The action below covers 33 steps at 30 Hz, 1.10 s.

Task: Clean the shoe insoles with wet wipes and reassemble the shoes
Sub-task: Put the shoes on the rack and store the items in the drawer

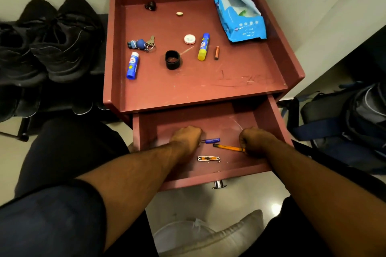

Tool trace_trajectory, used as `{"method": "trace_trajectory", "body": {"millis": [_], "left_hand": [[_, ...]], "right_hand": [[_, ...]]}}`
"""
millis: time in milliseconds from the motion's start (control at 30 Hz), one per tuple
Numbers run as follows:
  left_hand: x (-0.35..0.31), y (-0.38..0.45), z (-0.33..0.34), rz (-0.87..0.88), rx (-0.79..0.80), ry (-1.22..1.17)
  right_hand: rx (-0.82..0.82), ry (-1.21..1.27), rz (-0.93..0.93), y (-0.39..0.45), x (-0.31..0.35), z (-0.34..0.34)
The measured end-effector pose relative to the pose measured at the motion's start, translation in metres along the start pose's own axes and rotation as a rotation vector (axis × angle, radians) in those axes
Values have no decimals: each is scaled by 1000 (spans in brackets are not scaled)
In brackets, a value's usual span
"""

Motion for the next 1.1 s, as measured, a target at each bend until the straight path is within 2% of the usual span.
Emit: {"method": "trace_trajectory", "body": {"millis": [100, 200, 267, 367, 433, 467, 533, 600, 733, 933, 1033, 1100], "left_hand": [[-6, -1, -9, 25, 2, -20], [-19, -16, -39, 63, -110, -84], [-36, -37, -75, 162, -264, -141], [-41, -77, -137, 292, -563, -203], [-15, -90, -171, 255, -735, -261], [3, -89, -183, 201, -770, -264], [35, -72, -193, 63, -708, -243], [52, -53, -195, 3, -624, -252], [55, -27, -195, 72, -600, -187], [59, -21, -203, 119, -610, -269], [45, -38, -204, 156, -644, -273], [30, -54, -199, 184, -592, -246]], "right_hand": [[0, 0, -15, -2, 3, 0], [-77, 87, -10, -13, 7, -11], [-189, 199, -54, -24, 17, -23], [-360, 397, -243, -48, 52, -53], [-490, 544, -345, -63, 75, -85], [-567, 600, -376, -69, 82, -103], [-707, 671, -363, -75, 89, -140], [-793, 674, -285, -75, 90, -174], [-857, 695, -153, -59, 86, -217], [-820, 662, 46, -27, 93, -215], [-844, 684, 32, -32, 93, -213], [-925, 712, -59, -50, 88, -203]]}}
Point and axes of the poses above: each hand's wrist, its own y-axis towards the middle knuckle, its own z-axis out of the palm, x = y × z, the point moved 6 cm from there along y, towards the middle knuckle, and after that the axes turned 12 degrees about x, right-handed, at the moved point
